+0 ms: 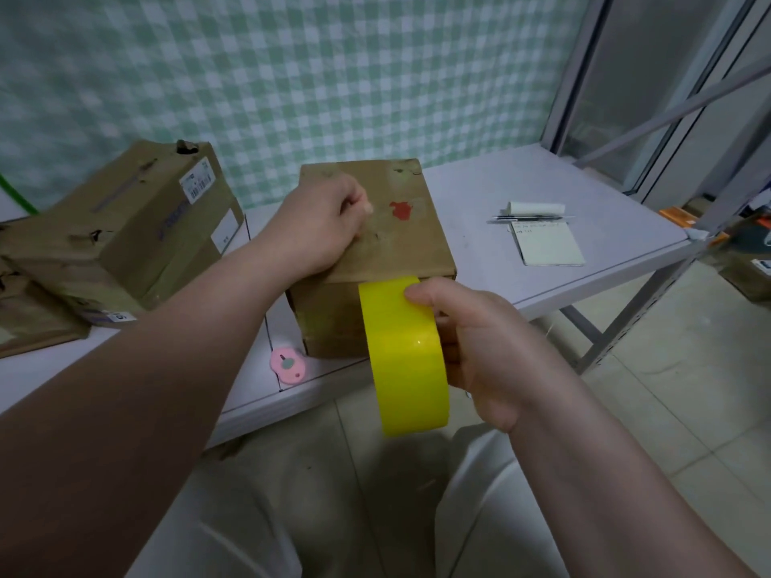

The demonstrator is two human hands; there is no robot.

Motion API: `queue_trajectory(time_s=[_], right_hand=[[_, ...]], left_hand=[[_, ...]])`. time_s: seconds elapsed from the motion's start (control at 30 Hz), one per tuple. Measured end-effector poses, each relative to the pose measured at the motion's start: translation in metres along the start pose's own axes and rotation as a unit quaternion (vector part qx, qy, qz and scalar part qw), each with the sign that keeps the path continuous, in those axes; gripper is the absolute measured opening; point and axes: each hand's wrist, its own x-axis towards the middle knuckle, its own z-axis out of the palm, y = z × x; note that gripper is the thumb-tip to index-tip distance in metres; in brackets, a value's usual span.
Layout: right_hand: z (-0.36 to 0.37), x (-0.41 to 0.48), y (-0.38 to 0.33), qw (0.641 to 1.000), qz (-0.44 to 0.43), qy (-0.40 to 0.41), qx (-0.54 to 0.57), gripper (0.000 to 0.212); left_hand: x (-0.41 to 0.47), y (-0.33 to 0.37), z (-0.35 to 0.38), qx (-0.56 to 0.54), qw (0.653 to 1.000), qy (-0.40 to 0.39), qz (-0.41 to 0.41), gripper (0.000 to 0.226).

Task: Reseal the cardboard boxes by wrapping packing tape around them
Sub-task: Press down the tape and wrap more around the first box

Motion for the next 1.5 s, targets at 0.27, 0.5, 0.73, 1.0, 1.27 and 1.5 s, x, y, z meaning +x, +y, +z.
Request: queue_trajectory(time_s=[0.27,0.5,0.73,1.0,1.27,1.5], right_hand=[[0.01,0.003,0.01,1.0,0.012,-0.003,0.026,0.032],[0.012,0.004,0.008,0.999,0.014,-0.006,0.041,0.023],[0.015,0.005,0.004,0.997,0.013,-0.008,0.072,0.023],[0.018,0.006,0.003,0.995,0.016,-0.014,0.099,0.027],[0.019,0.009,0.006,0.993,0.018,-0.021,0.116,0.023],[0.019,0.009,0.008,0.993,0.01,0.003,0.121,0.022]], left_hand=[[0.009,-0.004,0.002,0.018,0.999,-0.036,0.01,0.021],[0.016,-0.009,0.007,0.046,0.998,-0.045,0.014,0.021],[0.023,-0.007,0.006,0.055,0.996,-0.062,0.016,0.024],[0.024,-0.01,0.011,0.073,0.996,-0.058,0.018,0.019],[0.019,-0.012,0.019,0.084,0.996,-0.009,0.02,0.017],[0.013,-0.014,0.011,0.068,0.994,0.072,0.038,0.017]])
